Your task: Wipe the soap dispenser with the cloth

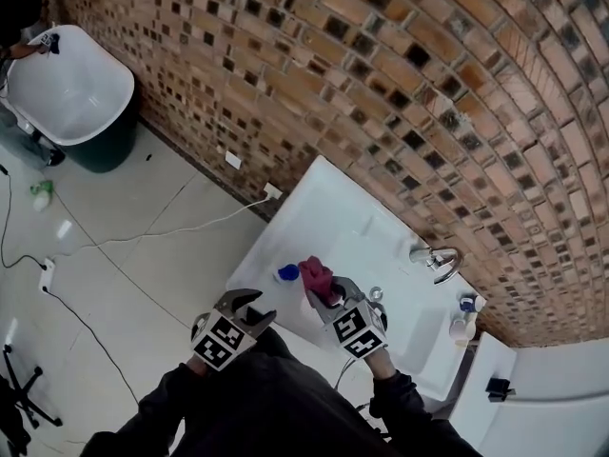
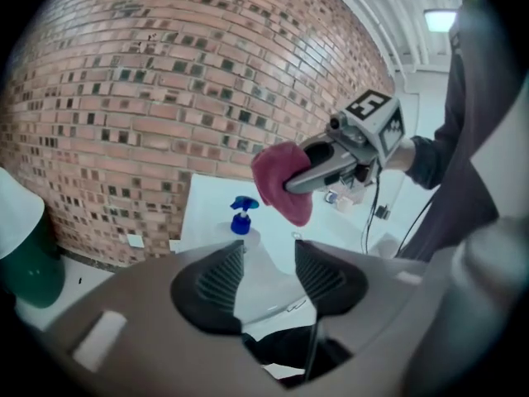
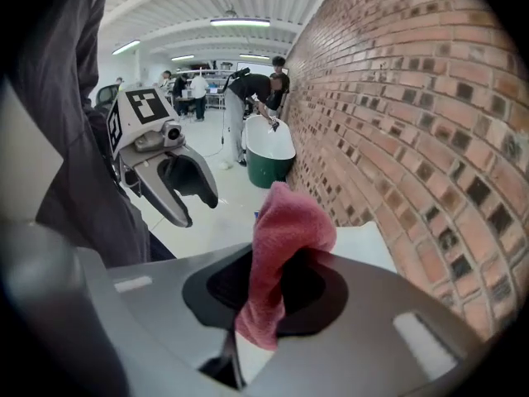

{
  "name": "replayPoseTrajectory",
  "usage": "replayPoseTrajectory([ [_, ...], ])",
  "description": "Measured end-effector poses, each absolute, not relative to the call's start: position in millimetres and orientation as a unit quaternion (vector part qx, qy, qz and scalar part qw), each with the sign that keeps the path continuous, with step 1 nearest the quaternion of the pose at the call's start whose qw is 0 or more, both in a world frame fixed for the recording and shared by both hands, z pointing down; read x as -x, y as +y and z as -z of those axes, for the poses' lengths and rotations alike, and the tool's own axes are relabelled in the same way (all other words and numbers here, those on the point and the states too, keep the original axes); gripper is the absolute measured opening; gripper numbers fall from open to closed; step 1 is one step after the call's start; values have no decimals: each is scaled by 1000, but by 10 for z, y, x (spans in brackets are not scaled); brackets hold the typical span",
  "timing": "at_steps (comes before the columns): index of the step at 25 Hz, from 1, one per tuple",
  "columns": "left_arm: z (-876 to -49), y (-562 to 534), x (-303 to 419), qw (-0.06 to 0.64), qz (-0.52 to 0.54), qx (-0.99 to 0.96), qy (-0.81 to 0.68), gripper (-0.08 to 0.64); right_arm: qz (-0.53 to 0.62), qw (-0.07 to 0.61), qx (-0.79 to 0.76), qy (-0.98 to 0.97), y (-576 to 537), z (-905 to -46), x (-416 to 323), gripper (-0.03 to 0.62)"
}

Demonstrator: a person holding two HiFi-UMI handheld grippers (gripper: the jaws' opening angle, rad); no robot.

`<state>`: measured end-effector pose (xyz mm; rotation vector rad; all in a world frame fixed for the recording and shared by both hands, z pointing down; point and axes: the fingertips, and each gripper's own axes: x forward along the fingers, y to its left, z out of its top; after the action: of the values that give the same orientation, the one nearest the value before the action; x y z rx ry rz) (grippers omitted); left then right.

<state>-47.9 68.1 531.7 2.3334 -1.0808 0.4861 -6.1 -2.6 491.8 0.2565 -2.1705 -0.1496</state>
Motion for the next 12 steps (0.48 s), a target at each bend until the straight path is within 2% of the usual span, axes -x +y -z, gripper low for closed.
replayPoseTrajectory([
  [5, -5340, 594, 514, 263, -186, -855, -406, 208, 168, 529, -46, -830, -194, -5049, 233, 60],
  [12, -5368, 524, 648, 269, -179, -849, -418, 209, 302, 566, 32, -766, 85, -5223, 335, 60],
])
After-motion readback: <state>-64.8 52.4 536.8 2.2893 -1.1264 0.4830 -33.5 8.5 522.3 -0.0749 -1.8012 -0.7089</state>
